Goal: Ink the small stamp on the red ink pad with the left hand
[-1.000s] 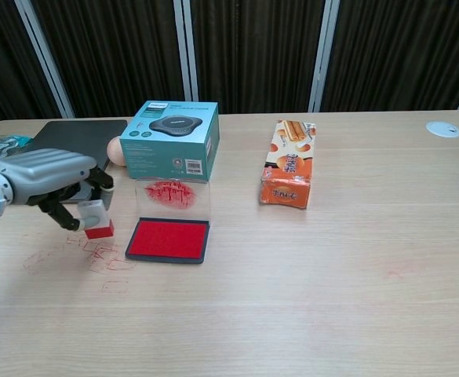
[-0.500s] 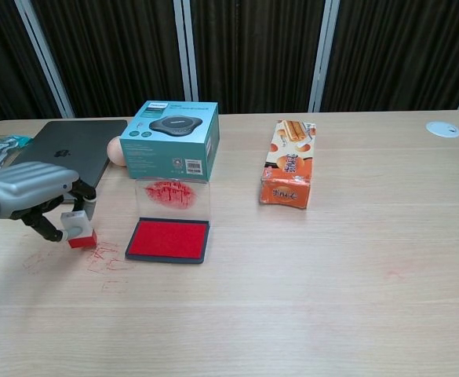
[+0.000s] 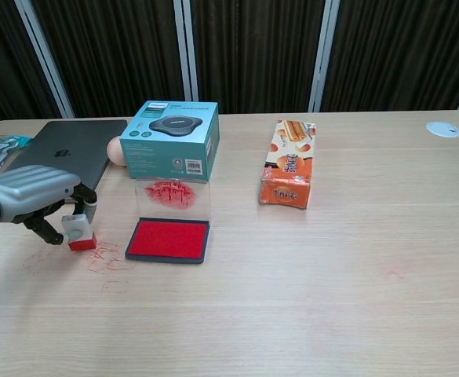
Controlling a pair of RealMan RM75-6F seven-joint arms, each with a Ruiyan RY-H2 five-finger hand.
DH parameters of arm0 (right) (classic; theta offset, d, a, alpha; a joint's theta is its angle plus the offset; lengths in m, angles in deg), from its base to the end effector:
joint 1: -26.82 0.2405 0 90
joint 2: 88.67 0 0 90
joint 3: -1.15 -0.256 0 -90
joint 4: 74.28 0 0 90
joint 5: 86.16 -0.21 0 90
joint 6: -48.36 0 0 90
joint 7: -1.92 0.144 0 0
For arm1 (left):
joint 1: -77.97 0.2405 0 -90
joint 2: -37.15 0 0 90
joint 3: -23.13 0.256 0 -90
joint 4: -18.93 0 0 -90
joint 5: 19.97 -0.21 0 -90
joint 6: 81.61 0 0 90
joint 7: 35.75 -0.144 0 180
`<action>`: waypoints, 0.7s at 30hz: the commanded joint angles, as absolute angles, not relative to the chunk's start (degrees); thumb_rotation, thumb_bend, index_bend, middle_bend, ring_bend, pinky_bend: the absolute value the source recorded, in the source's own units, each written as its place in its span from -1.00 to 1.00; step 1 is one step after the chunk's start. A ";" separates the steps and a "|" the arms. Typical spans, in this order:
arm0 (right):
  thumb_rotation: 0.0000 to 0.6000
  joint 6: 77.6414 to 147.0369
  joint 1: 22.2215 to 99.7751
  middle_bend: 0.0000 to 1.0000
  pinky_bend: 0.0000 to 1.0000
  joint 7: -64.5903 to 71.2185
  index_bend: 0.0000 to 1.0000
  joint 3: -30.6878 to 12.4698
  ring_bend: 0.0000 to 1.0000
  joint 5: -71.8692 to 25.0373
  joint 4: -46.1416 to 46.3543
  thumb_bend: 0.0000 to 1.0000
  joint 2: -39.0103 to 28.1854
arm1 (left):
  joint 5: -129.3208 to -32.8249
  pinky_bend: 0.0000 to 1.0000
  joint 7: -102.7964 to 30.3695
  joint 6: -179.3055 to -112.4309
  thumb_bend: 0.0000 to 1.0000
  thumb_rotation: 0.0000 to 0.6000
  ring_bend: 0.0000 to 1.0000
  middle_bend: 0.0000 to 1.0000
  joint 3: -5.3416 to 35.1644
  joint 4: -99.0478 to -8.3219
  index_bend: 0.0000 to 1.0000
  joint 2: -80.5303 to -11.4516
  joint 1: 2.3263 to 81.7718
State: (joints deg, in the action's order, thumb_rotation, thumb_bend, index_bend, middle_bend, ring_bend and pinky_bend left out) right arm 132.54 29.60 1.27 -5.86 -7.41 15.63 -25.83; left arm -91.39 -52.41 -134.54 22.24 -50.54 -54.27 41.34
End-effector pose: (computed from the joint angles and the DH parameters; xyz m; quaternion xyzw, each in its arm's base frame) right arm -0.3384 -0.1835 0.1872 0.5459 -0.3865 0.3555 0.6529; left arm -0.2437 0.3220 -0.0326 -0.7897 -0.3372 -0.2557 0.4443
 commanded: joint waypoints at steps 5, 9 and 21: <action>1.00 132.55 29.60 -1.00 -1.00 1.28 -1.00 -5.86 -1.00 -7.42 15.66 -1.00 -25.84 | -91.84 0.82 -52.84 -134.84 -0.96 1.00 0.64 0.07 21.98 -50.58 0.05 -54.29 41.63; 1.00 132.60 29.57 -1.00 -1.00 1.37 -1.00 -5.89 -1.00 -7.46 15.65 -1.00 -25.87 | -91.95 0.82 -52.95 -134.86 -1.00 1.00 0.64 0.07 21.83 -50.72 0.04 -54.32 41.75; 1.00 132.66 29.55 -1.00 -1.00 1.39 -1.00 -5.90 -1.00 -7.44 15.67 -1.00 -25.95 | -91.52 0.82 -54.25 -134.41 -1.00 1.00 0.64 -0.21 21.49 -50.96 -0.28 -54.48 42.13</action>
State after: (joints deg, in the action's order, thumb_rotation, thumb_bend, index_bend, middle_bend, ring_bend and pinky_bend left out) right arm 132.66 29.55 1.39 -5.90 -7.44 15.67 -25.95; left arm -91.55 -54.20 -134.41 21.51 -50.93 -54.50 42.10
